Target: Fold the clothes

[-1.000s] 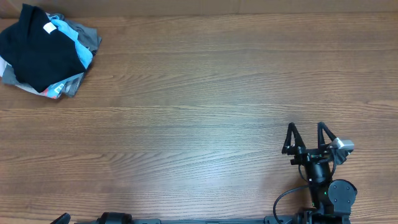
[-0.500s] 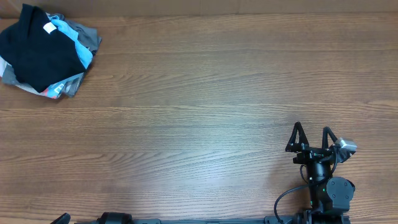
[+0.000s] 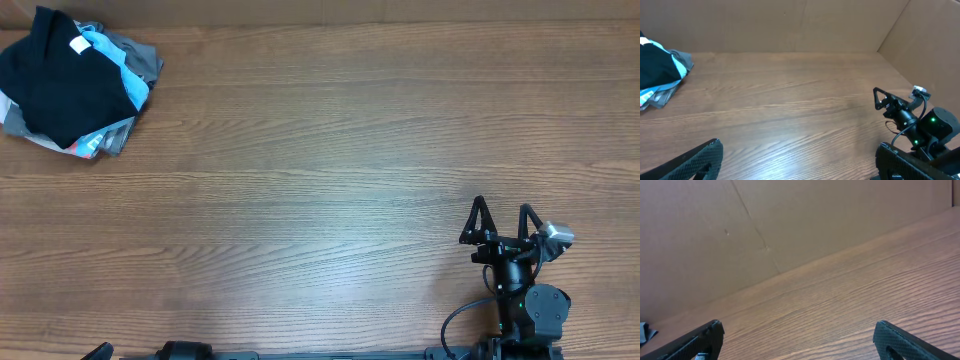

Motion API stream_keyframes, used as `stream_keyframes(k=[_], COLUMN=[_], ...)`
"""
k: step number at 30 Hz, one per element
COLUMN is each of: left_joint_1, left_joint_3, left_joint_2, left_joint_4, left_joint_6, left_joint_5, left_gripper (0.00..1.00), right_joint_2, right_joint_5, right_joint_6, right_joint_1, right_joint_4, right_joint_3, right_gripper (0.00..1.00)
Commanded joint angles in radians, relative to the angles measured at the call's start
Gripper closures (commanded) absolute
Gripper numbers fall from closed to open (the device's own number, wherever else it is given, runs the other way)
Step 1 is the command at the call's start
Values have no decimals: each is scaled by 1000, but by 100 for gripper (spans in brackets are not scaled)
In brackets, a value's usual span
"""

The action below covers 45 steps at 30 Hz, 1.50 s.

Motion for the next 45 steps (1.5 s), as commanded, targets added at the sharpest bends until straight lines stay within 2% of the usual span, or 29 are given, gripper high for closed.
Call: stream_keyframes(k=[1,12,15,18,22,27,31,38,45], left_joint_1=[-2,-2,-2,3,16,27,20,51,61], left_joint_3=[2,2,2,-26,-129,-409,-760,-1286,-1593], left_joint_2=[-10,-10,-10,-10,-13,-82,-217,-399,-509], left_joint_4=[2,2,5,45,139,401,745,1212,1457], left_joint_6=[-14,-13,8,-51,-51,-19,93,92,73], left_joint_5=[-10,-10,-65,-39,-98,-93,-28,-118,-170], left_gripper=[0,0,0,0,0,0,0,0,0], right_joint_2=[-12,-12,-12,-12,-12,-12,-12,-12,-12], right_joint_5=[14,13,14,13,13,13,13,13,13], right_joint_6=[-2,-2,-2,-2,-2,-2,-2,-2,-2], right_joint_1=[5,5,5,5,5,5,5,5,5], right_joint_4=[6,6,6,6,6,6,6,6,6], right_joint_3=[-11,-11,-11,-11,-11,-11,-11,-11,-11], right_gripper=[0,0,0,0,0,0,0,0,0])
